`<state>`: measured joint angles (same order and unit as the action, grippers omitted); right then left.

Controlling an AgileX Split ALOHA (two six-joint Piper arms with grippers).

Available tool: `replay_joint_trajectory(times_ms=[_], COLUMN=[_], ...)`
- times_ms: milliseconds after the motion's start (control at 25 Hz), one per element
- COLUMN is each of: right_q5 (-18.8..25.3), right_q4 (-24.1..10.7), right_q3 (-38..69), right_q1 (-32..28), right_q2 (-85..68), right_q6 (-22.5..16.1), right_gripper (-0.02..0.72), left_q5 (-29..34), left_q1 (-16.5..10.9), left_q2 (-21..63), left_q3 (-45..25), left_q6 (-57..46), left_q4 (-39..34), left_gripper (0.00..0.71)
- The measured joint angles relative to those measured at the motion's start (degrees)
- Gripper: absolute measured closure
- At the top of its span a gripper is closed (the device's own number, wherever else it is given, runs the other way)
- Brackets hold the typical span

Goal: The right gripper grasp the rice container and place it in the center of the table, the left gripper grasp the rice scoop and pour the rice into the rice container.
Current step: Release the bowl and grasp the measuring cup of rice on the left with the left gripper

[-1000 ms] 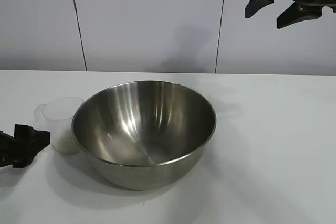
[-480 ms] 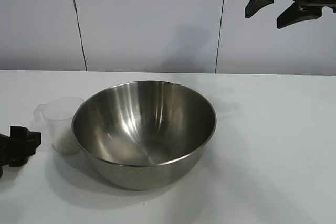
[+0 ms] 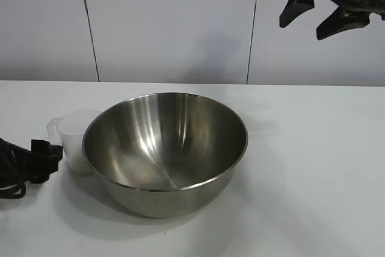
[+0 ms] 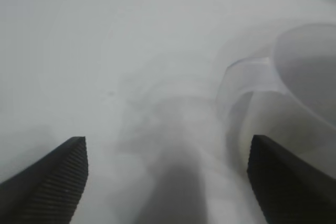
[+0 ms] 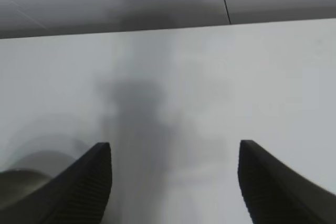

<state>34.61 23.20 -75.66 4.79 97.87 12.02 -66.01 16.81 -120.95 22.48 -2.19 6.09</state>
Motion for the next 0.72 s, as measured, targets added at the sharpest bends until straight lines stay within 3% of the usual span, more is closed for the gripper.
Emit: replay_joint_trajectory(times_ms=[240, 560, 720], right_q5=[4.8, 6.1, 6.1], right_q4=[0.0, 0.0, 0.0], right_q3=[0.0, 0.0, 0.0], right_q1=[0.0, 0.0, 0.0], right_q2=[0.0, 0.0, 0.0], right_q6=[0.0, -0.4, -0.4], right_gripper=[0.23, 0.23, 0.23], left_q5=[0.0, 0.0, 0.0], left_q1=[0.0, -0.2, -2.1], left_q2=[-1.2, -1.3, -1.3], left_q3=[2.9, 5.0, 5.0], left_q6=[1.3, 3.0, 3.3], left_q4=[-0.5, -0.7, -1.1], left_gripper=[0.11, 0.116, 0.116])
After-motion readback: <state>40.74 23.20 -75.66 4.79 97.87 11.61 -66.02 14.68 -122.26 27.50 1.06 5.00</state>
